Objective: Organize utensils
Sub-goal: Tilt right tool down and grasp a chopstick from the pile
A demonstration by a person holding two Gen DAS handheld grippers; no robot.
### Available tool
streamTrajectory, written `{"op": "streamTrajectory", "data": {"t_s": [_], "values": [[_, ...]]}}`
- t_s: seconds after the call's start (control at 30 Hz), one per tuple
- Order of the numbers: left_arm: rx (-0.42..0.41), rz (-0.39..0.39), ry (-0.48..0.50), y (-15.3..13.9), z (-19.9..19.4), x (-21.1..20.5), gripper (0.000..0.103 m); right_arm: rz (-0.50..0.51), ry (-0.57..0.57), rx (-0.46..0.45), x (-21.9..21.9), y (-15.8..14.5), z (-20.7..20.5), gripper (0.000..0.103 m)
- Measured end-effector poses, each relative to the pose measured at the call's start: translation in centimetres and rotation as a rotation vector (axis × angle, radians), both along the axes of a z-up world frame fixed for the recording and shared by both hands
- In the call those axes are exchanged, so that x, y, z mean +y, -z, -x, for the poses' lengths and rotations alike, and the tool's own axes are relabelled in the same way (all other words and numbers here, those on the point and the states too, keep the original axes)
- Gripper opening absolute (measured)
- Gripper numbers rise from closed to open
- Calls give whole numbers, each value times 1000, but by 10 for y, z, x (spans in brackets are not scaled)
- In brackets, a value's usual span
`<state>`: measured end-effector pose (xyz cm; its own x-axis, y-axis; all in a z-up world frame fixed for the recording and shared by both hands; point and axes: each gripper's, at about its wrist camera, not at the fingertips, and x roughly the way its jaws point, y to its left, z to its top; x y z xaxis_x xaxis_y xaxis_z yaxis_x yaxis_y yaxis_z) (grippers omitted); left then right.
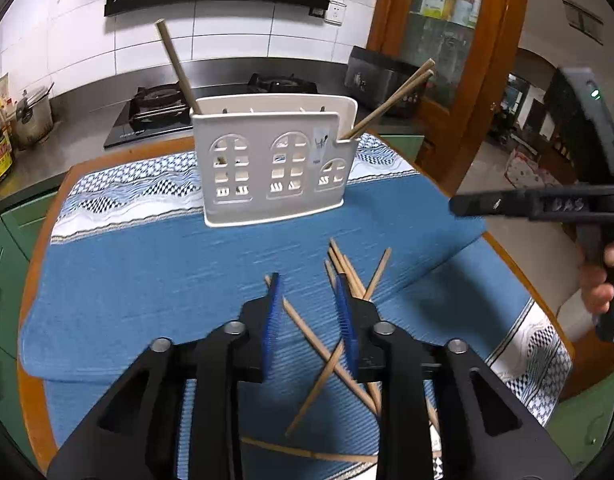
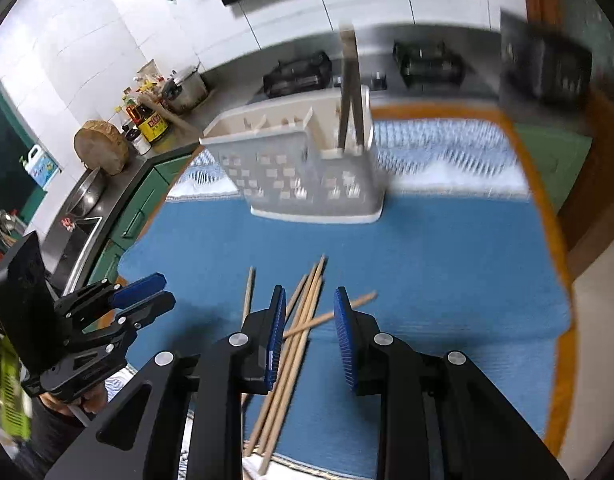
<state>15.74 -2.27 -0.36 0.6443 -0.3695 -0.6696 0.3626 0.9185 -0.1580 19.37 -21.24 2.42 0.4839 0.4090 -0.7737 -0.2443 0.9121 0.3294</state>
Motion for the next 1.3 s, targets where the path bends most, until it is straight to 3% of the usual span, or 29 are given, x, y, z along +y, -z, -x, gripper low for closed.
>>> {"op": "streamTrajectory", "data": {"t_s": [0.37,0.43,0.83,1.1,1.3], "values": [[0,43,-42,10,21,25,37,-184,137,246,3,71,-18,18],[-3,45,-47,12,25,29,50,-203,166,277,3,81,-23,18],[16,60,-66,25,33,46,50,-333,328,414,-6,121,-47,18],[21,61,-77,29,38,52,51,-364,354,390,-13,121,-43,8],[24,60,-94,29,39,58,51,-268,279,225,-2,77,-31,7]]}}
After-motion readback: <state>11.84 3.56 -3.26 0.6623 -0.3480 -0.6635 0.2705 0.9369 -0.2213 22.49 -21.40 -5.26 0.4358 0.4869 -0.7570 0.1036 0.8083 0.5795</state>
